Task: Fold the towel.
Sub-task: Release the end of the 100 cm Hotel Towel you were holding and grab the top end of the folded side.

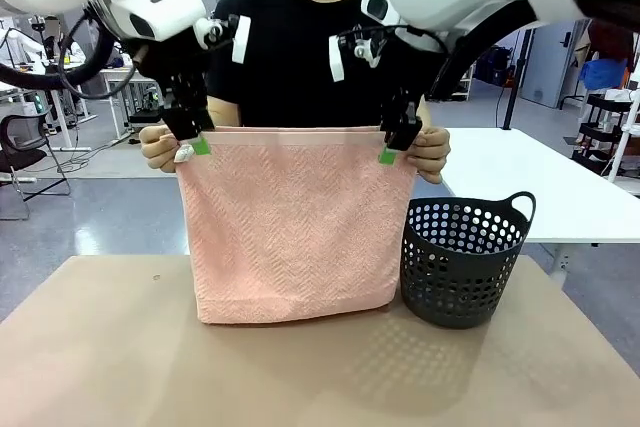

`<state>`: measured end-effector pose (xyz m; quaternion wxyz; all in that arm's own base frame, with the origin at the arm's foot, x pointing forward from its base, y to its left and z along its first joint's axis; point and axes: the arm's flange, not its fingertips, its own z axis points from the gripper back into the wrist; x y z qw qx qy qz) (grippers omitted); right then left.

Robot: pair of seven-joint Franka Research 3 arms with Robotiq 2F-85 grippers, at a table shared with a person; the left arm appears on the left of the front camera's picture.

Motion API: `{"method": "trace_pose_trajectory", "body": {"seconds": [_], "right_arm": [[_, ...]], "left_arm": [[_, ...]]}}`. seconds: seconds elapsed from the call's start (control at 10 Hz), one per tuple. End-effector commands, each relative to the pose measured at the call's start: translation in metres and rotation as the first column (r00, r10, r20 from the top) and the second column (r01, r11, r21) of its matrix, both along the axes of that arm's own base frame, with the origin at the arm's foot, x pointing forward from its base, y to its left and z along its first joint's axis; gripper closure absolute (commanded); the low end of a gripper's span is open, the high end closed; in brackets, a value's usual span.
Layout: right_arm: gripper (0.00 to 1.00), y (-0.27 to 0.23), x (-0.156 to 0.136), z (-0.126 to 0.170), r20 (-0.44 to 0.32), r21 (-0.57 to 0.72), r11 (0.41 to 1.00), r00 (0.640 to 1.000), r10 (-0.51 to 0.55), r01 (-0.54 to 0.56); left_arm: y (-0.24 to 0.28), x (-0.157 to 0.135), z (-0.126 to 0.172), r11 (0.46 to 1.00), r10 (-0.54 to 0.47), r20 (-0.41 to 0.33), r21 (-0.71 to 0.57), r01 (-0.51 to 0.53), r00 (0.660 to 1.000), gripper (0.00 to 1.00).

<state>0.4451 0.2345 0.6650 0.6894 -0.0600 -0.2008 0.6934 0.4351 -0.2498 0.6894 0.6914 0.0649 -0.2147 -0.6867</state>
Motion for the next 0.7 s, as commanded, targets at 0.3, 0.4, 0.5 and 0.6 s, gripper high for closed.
{"method": "trace_pose_trajectory", "body": {"seconds": [0.3,0.4,0.5,0.6], "right_arm": [[0.00,-0.010,-0.026,0.029,0.127,0.051,0.996,0.989,0.072,-0.079],[0.00,-0.009,-0.023,0.029,0.127,0.052,0.996,0.990,0.067,-0.074],[0.03,-0.005,-0.022,0.029,0.124,0.043,0.996,0.990,0.074,-0.080],[0.00,-0.004,-0.020,0.029,0.127,0.034,0.996,0.989,0.075,-0.080]], "left_arm": [[0.007,-0.031,0.020,0.999,-0.035,0.139,-0.019,0.038,0.990,0.00],[0.005,-0.029,0.020,0.999,-0.038,0.136,-0.011,0.040,0.990,0.00],[0.004,-0.029,0.020,0.999,-0.035,0.131,-0.011,0.037,0.991,0.00],[0.003,-0.027,0.020,0.999,-0.031,0.133,-0.009,0.033,0.991,0.00]]}}
